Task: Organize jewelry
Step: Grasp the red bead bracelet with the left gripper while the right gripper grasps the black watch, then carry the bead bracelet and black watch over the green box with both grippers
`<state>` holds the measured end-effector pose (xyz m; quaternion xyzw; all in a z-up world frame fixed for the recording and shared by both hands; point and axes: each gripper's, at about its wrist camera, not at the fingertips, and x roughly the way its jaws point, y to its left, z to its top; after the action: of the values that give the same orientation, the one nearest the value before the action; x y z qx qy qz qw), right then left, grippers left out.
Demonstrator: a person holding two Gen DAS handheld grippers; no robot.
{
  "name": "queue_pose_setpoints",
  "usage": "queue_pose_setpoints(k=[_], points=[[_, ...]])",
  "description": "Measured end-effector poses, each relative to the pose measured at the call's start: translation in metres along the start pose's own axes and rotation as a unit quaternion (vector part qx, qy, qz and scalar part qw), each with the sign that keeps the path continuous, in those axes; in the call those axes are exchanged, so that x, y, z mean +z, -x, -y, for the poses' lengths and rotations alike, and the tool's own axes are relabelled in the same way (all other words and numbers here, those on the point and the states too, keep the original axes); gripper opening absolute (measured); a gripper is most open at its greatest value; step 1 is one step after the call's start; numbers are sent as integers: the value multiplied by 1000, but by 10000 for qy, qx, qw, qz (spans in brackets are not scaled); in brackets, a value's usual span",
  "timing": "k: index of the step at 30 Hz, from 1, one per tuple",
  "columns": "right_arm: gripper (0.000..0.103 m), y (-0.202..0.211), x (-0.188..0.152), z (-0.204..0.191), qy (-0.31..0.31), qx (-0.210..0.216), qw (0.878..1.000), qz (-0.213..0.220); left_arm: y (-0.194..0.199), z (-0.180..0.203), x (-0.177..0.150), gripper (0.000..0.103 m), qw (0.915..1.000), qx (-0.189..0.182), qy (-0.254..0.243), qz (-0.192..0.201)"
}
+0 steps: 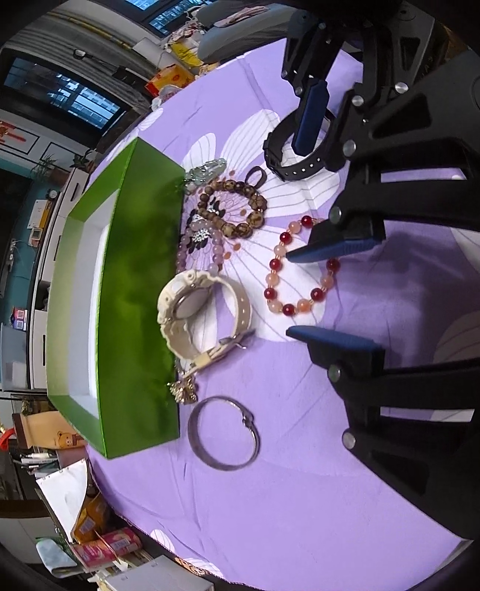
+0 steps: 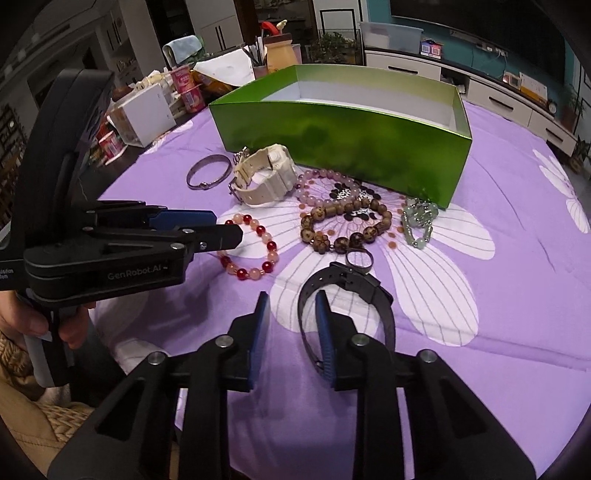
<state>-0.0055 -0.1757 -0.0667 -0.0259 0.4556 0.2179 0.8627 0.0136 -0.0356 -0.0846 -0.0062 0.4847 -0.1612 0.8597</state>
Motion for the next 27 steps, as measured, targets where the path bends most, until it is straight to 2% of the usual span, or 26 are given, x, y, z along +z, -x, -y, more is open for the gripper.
queue_pose_setpoints(k=[4, 9, 15, 27], points=[[17, -3, 1, 2, 68, -132, 9999, 41, -5, 4, -1, 15, 9998, 153, -125, 38], [4, -4, 0, 6, 23, -180, 9998, 100, -8, 6, -2, 8, 9993, 268, -227, 118], [3, 11, 5, 12, -207, -3, 9992, 355, 3, 1, 1, 8, 9997, 122, -49, 220], [3, 53, 17, 15, -501, 520, 9932, 912, 54, 13, 20, 8, 9960, -157, -138, 867]])
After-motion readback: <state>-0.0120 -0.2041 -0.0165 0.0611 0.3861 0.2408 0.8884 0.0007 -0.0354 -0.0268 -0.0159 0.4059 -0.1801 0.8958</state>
